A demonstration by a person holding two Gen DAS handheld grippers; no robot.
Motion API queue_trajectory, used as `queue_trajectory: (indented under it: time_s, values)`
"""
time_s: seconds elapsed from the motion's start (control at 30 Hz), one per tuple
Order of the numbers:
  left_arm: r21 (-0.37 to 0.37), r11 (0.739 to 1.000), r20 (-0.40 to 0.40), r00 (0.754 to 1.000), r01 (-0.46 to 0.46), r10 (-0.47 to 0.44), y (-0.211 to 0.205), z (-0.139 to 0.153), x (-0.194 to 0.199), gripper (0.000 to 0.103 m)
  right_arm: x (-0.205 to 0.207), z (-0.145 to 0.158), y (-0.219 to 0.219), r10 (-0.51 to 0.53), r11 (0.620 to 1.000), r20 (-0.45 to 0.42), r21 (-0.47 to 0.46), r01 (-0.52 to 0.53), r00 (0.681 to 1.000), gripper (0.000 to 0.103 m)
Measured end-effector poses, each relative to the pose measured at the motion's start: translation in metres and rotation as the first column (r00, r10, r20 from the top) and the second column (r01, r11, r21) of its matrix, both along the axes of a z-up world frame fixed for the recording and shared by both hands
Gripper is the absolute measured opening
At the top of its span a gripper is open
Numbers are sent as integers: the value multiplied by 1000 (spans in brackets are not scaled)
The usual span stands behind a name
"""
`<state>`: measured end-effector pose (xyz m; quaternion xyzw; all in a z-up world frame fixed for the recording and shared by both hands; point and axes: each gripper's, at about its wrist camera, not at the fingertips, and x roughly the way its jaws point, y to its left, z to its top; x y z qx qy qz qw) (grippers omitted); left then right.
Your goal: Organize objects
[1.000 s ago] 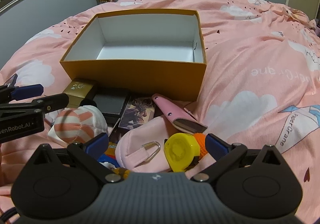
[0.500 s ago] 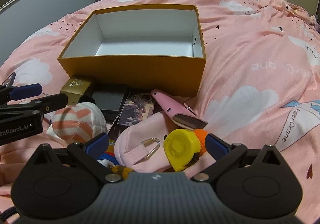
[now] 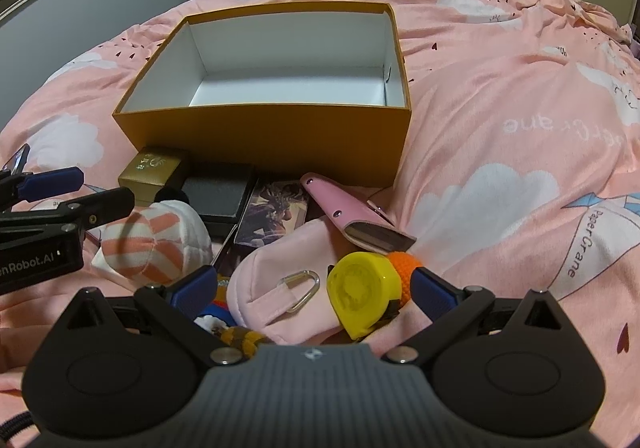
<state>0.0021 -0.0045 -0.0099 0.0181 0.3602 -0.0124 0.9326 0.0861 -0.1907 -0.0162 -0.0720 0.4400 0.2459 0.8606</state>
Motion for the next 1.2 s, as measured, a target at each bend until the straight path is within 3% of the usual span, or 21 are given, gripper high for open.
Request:
queue_trajectory:
  time_s: [0.37, 0.67, 0.87, 0.93, 1.2]
  values:
    - [-21, 1000, -40, 999, 2, -3, 8, 3, 2, 74, 5, 2, 2, 38, 999, -13, 30, -37, 999, 101]
    - [-66, 996, -144, 988, -62, 52, 40, 1, 31, 74, 27, 10, 18, 141, 989, -25, 53, -139, 990, 73]
    - [-145, 984, -209, 976, -99, 67, 63, -3, 52, 74, 47, 14, 47, 228, 971, -54, 88, -223, 972, 70]
    - [-161, 982, -226, 972, -97, 59, 64, -8, 60, 79, 52, 14, 59, 246, 967, -43, 72, -243, 968, 66]
    - [-79, 993, -295, 953, -93, 66, 51, -34, 91, 83, 77, 1, 87, 259, 966, -49, 39, -257, 965, 60]
